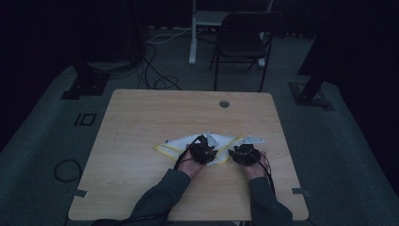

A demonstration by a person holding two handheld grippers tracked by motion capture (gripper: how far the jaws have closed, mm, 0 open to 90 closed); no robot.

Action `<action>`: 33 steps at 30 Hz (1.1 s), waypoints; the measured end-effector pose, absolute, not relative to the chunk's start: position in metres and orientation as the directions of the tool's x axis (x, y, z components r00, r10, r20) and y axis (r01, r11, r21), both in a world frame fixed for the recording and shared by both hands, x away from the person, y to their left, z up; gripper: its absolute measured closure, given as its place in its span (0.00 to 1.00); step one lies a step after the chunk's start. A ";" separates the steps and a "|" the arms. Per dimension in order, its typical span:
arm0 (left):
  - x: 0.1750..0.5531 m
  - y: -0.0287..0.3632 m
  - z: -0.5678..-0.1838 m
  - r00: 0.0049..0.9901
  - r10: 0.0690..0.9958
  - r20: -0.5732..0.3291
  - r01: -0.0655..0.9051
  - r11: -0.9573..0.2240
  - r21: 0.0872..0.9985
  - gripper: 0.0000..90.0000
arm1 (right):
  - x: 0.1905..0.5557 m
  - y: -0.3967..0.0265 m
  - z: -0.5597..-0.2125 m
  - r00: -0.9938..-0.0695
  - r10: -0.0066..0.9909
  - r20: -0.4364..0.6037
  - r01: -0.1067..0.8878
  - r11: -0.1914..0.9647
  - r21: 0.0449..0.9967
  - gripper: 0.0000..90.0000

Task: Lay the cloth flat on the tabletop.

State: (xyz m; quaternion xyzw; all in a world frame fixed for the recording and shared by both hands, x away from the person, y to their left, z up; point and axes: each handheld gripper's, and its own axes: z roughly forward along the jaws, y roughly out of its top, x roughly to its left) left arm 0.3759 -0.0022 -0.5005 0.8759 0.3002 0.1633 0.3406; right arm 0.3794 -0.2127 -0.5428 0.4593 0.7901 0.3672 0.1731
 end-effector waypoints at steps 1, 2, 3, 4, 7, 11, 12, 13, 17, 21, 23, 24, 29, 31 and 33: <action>0.378 0.000 -0.499 0.765 0.638 0.084 0.414 -0.587 0.696 0.91 | 0.379 -0.213 -0.543 -0.518 0.853 0.065 0.600 0.307 0.739 0.71; 0.380 0.002 -0.498 0.760 0.644 0.083 0.416 -0.582 0.699 0.93 | 0.379 -0.213 -0.543 -0.518 0.853 0.067 0.600 0.306 0.739 0.71; 0.382 0.004 -0.496 0.756 0.649 0.080 0.419 -0.575 0.702 0.94 | 0.379 -0.213 -0.543 -0.518 0.853 0.068 0.601 0.306 0.739 0.70; 0.384 0.007 -0.494 0.752 0.655 0.077 0.423 -0.569 0.705 0.95 | 0.379 -0.213 -0.543 -0.519 0.852 0.068 0.601 0.307 0.738 0.70; 0.393 0.018 -0.491 0.732 0.679 0.058 0.443 -0.538 0.718 0.96 | 0.379 -0.213 -0.543 -0.524 0.850 0.058 0.596 0.317 0.738 0.70; 0.405 0.035 -0.488 0.700 0.713 0.036 0.470 -0.498 0.729 0.96 | 0.379 -0.212 -0.542 -0.525 0.849 0.050 0.596 0.326 0.734 0.70; 0.408 0.039 -0.487 0.692 0.721 0.030 0.476 -0.488 0.732 0.96 | 0.379 -0.212 -0.542 -0.526 0.849 0.049 0.595 0.327 0.734 0.70; 0.411 0.043 -0.486 0.686 0.727 0.024 0.482 -0.479 0.734 0.96 | 0.379 -0.212 -0.542 -0.527 0.849 0.048 0.594 0.327 0.735 0.70; 0.421 0.055 -0.486 0.661 0.750 0.009 0.497 -0.447 0.744 0.96 | 0.380 -0.212 -0.542 -0.529 0.848 0.046 0.592 0.330 0.735 0.70; 0.430 0.063 -0.486 0.642 0.767 0.003 0.510 -0.429 0.745 0.96 | 0.380 -0.212 -0.542 -0.526 0.850 0.041 0.594 0.332 0.733 0.70; 0.434 0.065 -0.487 0.632 0.775 0.000 0.517 -0.421 0.745 0.96 | 0.380 -0.210 -0.541 -0.521 0.853 0.035 0.594 0.333 0.732 0.70; 0.436 0.066 -0.488 0.627 0.779 0.000 0.522 -0.420 0.743 0.96 | 0.381 -0.210 -0.540 -0.523 0.852 0.035 0.590 0.332 0.736 0.70; 0.447 0.070 -0.491 0.609 0.793 -0.012 0.541 -0.403 0.738 0.96 | 0.380 -0.206 -0.534 -0.538 0.842 0.040 0.573 0.331 0.750 0.70; 0.452 0.073 -0.491 0.597 0.802 -0.019 0.550 -0.392 0.737 0.96 | 0.379 -0.203 -0.533 -0.554 0.832 0.037 0.566 0.344 0.749 0.69; 0.457 0.077 -0.491 0.584 0.811 -0.023 0.560 -0.382 0.735 0.96 | 0.378 -0.200 -0.534 -0.569 0.821 0.034 0.559 0.357 0.748 0.69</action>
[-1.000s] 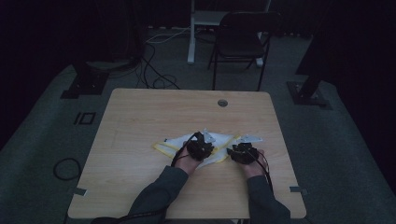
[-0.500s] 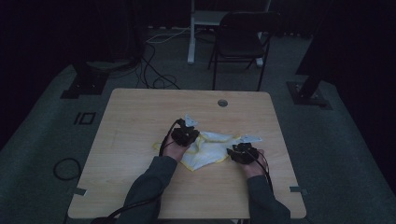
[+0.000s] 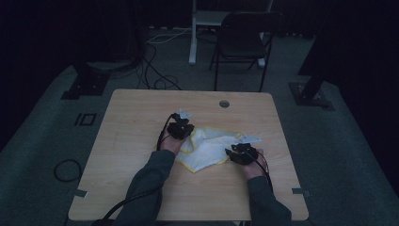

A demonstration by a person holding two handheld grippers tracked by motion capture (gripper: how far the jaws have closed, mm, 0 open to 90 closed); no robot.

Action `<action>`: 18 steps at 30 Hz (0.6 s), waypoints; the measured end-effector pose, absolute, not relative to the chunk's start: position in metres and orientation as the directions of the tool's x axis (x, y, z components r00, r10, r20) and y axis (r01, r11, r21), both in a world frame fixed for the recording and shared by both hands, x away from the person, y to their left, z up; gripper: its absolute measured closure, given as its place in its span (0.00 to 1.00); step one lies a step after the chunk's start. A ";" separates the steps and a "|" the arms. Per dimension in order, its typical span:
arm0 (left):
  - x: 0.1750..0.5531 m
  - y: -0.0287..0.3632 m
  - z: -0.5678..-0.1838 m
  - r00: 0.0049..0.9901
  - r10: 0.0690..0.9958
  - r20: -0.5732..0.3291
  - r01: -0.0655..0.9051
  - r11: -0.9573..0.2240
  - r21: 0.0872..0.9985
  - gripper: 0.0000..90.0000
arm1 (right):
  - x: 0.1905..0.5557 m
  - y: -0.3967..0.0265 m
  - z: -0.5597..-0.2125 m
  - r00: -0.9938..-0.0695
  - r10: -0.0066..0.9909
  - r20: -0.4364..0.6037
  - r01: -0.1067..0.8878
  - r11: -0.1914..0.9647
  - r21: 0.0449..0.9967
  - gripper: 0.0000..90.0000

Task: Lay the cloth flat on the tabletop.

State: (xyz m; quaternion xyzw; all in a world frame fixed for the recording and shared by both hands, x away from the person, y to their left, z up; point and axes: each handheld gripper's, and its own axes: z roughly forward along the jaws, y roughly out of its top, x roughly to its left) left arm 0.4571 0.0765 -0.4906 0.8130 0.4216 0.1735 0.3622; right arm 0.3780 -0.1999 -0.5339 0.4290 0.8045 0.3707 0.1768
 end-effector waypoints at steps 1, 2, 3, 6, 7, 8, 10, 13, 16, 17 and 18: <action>0.459 0.079 -0.490 0.578 0.815 -0.027 0.564 -0.376 0.735 0.96 | 0.377 -0.198 -0.534 -0.576 0.817 0.035 0.557 0.360 0.749 0.68; 0.462 0.081 -0.490 0.573 0.819 -0.028 0.569 -0.372 0.733 0.96 | 0.376 -0.196 -0.534 -0.586 0.810 0.035 0.550 0.366 0.751 0.68; 0.464 0.082 -0.490 0.567 0.823 -0.031 0.573 -0.368 0.732 0.96 | 0.376 -0.194 -0.534 -0.595 0.803 0.032 0.544 0.373 0.752 0.67; 0.469 0.089 -0.489 0.549 0.835 -0.038 0.584 -0.350 0.733 0.96 | 0.374 -0.190 -0.533 -0.616 0.788 0.027 0.530 0.388 0.754 0.67; 0.471 0.091 -0.489 0.543 0.839 -0.044 0.588 -0.343 0.732 0.96 | 0.374 -0.185 -0.533 -0.636 0.772 0.020 0.518 0.407 0.752 0.67; 0.472 0.093 -0.489 0.538 0.842 -0.048 0.592 -0.336 0.732 0.96 | 0.374 -0.184 -0.534 -0.639 0.769 0.020 0.520 0.414 0.747 0.67; 0.475 0.098 -0.489 0.527 0.848 -0.055 0.600 -0.326 0.731 0.96 | 0.375 -0.182 -0.537 -0.646 0.763 0.018 0.526 0.428 0.735 0.67; 0.477 0.106 -0.490 0.511 0.858 -0.062 0.611 -0.311 0.728 0.96 | 0.376 -0.182 -0.540 -0.649 0.760 0.034 0.543 0.432 0.720 0.67; 0.480 0.114 -0.491 0.499 0.864 -0.058 0.619 -0.309 0.722 0.96 | 0.377 -0.184 -0.539 -0.651 0.757 0.046 0.549 0.429 0.717 0.68; 0.481 0.116 -0.491 0.493 0.868 -0.062 0.623 -0.302 0.722 0.96 | 0.377 -0.185 -0.539 -0.651 0.758 0.049 0.552 0.428 0.716 0.69; 0.481 0.119 -0.491 0.489 0.870 -0.063 0.626 -0.300 0.720 0.96 | 0.377 -0.185 -0.539 -0.650 0.759 0.051 0.555 0.427 0.714 0.70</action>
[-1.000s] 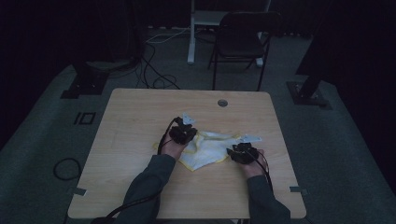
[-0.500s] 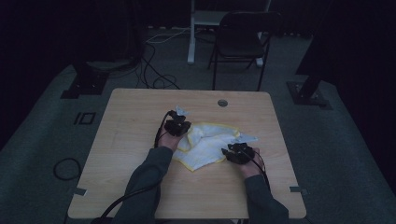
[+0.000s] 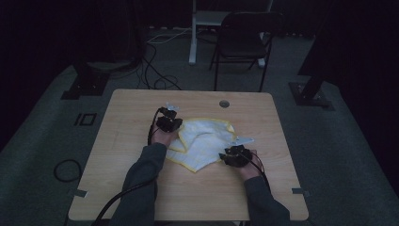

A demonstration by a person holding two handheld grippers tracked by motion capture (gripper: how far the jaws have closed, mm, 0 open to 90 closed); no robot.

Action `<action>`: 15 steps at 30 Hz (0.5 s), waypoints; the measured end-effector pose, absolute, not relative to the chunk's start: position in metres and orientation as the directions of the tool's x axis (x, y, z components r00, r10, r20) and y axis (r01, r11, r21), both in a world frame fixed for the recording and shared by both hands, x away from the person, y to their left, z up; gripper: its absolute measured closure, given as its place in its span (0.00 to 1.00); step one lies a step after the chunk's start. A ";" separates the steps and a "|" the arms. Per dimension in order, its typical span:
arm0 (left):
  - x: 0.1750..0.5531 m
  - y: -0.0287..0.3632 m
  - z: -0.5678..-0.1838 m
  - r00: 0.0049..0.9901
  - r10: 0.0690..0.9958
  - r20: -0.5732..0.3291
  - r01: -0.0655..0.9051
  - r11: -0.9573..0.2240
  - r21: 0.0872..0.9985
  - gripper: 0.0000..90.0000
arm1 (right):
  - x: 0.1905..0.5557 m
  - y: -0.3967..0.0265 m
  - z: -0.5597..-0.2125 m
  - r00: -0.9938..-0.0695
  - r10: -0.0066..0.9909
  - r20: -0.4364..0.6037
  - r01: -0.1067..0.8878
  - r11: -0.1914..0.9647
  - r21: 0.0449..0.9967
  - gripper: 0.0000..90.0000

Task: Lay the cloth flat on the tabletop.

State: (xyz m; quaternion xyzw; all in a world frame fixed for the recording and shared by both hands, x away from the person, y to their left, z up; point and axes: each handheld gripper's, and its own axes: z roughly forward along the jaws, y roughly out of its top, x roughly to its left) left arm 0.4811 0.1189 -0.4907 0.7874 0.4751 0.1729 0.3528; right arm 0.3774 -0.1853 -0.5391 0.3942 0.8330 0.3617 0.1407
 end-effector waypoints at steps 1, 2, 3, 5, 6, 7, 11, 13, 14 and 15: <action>0.482 0.121 -0.491 0.486 0.871 -0.064 0.628 -0.298 0.719 0.96 | 0.378 -0.186 -0.539 -0.650 0.758 0.050 0.556 0.429 0.712 0.70; 0.482 0.124 -0.491 0.481 0.874 -0.066 0.631 -0.293 0.719 0.96 | 0.378 -0.187 -0.539 -0.649 0.759 0.052 0.559 0.429 0.710 0.71; 0.482 0.126 -0.491 0.477 0.876 -0.067 0.633 -0.289 0.718 0.96 | 0.378 -0.187 -0.538 -0.649 0.759 0.052 0.560 0.430 0.708 0.71; 0.483 0.129 -0.491 0.470 0.880 -0.064 0.637 -0.288 0.715 0.96 | 0.378 -0.188 -0.538 -0.648 0.760 0.051 0.564 0.433 0.703 0.71; 0.484 0.130 -0.491 0.466 0.882 -0.064 0.639 -0.286 0.714 0.96 | 0.378 -0.188 -0.537 -0.647 0.761 0.049 0.564 0.434 0.702 0.72; 0.485 0.131 -0.492 0.461 0.885 -0.065 0.643 -0.283 0.712 0.95 | 0.378 -0.189 -0.537 -0.643 0.765 0.039 0.564 0.438 0.700 0.72; 0.485 0.133 -0.494 0.443 0.894 -0.064 0.646 -0.269 0.714 0.85 | 0.379 -0.190 -0.537 -0.636 0.770 0.039 0.568 0.433 0.700 0.72; 0.484 0.135 -0.494 0.439 0.896 -0.065 0.643 -0.263 0.719 0.82 | 0.379 -0.190 -0.537 -0.636 0.771 0.039 0.568 0.433 0.700 0.71; 0.484 0.136 -0.494 0.438 0.896 -0.065 0.642 -0.262 0.721 0.80 | 0.379 -0.190 -0.537 -0.635 0.771 0.040 0.568 0.432 0.700 0.71; 0.484 0.138 -0.494 0.436 0.897 -0.068 0.640 -0.256 0.724 0.79 | 0.379 -0.190 -0.537 -0.634 0.773 0.041 0.570 0.430 0.701 0.71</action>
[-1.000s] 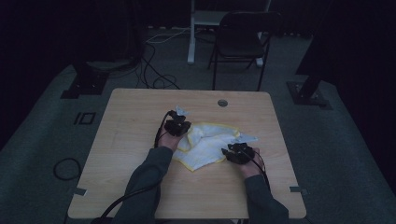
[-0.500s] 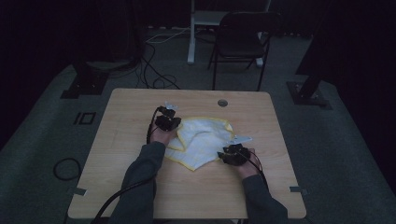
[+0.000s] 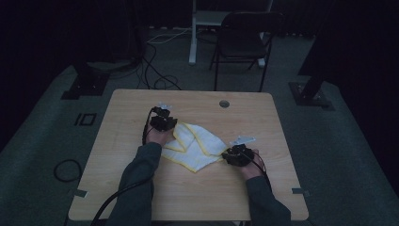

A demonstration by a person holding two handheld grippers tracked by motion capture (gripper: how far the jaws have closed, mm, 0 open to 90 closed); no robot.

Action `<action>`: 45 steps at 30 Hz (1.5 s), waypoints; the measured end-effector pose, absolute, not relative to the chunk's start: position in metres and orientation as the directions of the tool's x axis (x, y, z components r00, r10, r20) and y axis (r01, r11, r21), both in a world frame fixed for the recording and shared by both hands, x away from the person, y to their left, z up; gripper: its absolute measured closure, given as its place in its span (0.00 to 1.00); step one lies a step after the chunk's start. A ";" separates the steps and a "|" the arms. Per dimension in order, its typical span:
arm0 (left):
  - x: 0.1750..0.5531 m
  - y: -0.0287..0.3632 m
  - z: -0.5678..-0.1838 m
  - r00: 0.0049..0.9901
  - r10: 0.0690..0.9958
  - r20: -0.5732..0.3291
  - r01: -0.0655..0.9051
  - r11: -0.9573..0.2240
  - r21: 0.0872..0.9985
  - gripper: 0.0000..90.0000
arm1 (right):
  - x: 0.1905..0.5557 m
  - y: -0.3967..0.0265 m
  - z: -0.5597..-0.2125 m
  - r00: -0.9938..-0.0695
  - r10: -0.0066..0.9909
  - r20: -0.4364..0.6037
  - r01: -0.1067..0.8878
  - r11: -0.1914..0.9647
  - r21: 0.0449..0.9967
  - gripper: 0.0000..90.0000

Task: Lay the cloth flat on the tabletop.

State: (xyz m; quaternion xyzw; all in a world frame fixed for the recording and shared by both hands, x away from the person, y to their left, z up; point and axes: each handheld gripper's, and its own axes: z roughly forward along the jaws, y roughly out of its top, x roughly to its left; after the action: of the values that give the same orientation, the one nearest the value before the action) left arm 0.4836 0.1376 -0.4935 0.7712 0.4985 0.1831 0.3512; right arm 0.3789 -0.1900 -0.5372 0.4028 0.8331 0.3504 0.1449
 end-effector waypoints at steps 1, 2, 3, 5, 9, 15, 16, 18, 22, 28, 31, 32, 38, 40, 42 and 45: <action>0.483 0.139 -0.493 0.432 0.899 -0.069 0.638 -0.251 0.727 0.78 | 0.379 -0.190 -0.537 -0.631 0.775 0.042 0.571 0.428 0.701 0.70; 0.483 0.139 -0.493 0.432 0.899 -0.069 0.638 -0.251 0.727 0.77 | 0.379 -0.190 -0.537 -0.631 0.775 0.042 0.571 0.428 0.701 0.70; 0.481 0.144 -0.491 0.421 0.904 -0.073 0.633 -0.235 0.738 0.77 | 0.379 -0.190 -0.537 -0.628 0.777 0.039 0.571 0.427 0.701 0.70; 0.479 0.149 -0.489 0.407 0.910 -0.086 0.635 -0.214 0.742 0.75 | 0.379 -0.190 -0.537 -0.623 0.781 0.039 0.574 0.423 0.701 0.69; 0.469 0.154 -0.485 0.414 0.905 -0.096 0.621 -0.204 0.757 0.73 | 0.379 -0.190 -0.536 -0.625 0.780 0.037 0.568 0.422 0.707 0.68; 0.445 0.154 -0.486 0.443 0.891 -0.101 0.593 -0.207 0.778 0.72 | 0.375 -0.187 -0.532 -0.648 0.761 0.024 0.535 0.433 0.725 0.67; 0.442 0.153 -0.486 0.449 0.888 -0.102 0.591 -0.209 0.779 0.72 | 0.374 -0.186 -0.531 -0.655 0.756 0.018 0.526 0.438 0.729 0.67; 0.433 0.150 -0.487 0.463 0.881 -0.095 0.584 -0.223 0.781 0.72 | 0.372 -0.185 -0.530 -0.662 0.749 0.017 0.514 0.438 0.737 0.67; 0.413 0.140 -0.491 0.513 0.854 -0.086 0.570 -0.264 0.778 0.72 | 0.369 -0.183 -0.525 -0.673 0.739 0.004 0.487 0.440 0.755 0.67; 0.385 0.125 -0.504 0.579 0.812 -0.073 0.562 -0.333 0.757 0.72 | 0.369 -0.183 -0.519 -0.661 0.750 -0.005 0.463 0.414 0.784 0.67; 0.375 0.121 -0.509 0.592 0.801 -0.087 0.565 -0.335 0.754 0.72 | 0.367 -0.183 -0.518 -0.663 0.748 -0.009 0.455 0.414 0.788 0.68; 0.371 0.119 -0.511 0.603 0.794 -0.083 0.563 -0.349 0.749 0.72 | 0.367 -0.182 -0.517 -0.666 0.746 -0.006 0.458 0.415 0.786 0.68; 0.358 0.115 -0.521 0.623 0.777 -0.088 0.575 -0.379 0.725 0.75 | 0.361 -0.184 -0.514 -0.665 0.747 -0.012 0.441 0.406 0.800 0.72; 0.353 0.108 -0.528 0.643 0.761 -0.083 0.576 -0.410 0.708 0.75 | 0.363 -0.180 -0.514 -0.675 0.738 -0.011 0.435 0.409 0.802 0.73; 0.351 0.105 -0.532 0.649 0.756 -0.090 0.581 -0.416 0.700 0.76 | 0.365 -0.174 -0.515 -0.687 0.726 -0.017 0.428 0.423 0.799 0.73; 0.350 0.102 -0.536 0.654 0.751 -0.092 0.580 -0.420 0.698 0.76 | 0.368 -0.164 -0.518 -0.708 0.706 -0.023 0.417 0.445 0.793 0.69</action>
State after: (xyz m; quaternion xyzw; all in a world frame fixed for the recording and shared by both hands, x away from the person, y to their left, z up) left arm 0.3498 0.1015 -0.5362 0.8343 0.3987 0.1179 0.3621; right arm 0.3675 -0.1640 -0.5179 0.3378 0.8310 0.4044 0.1785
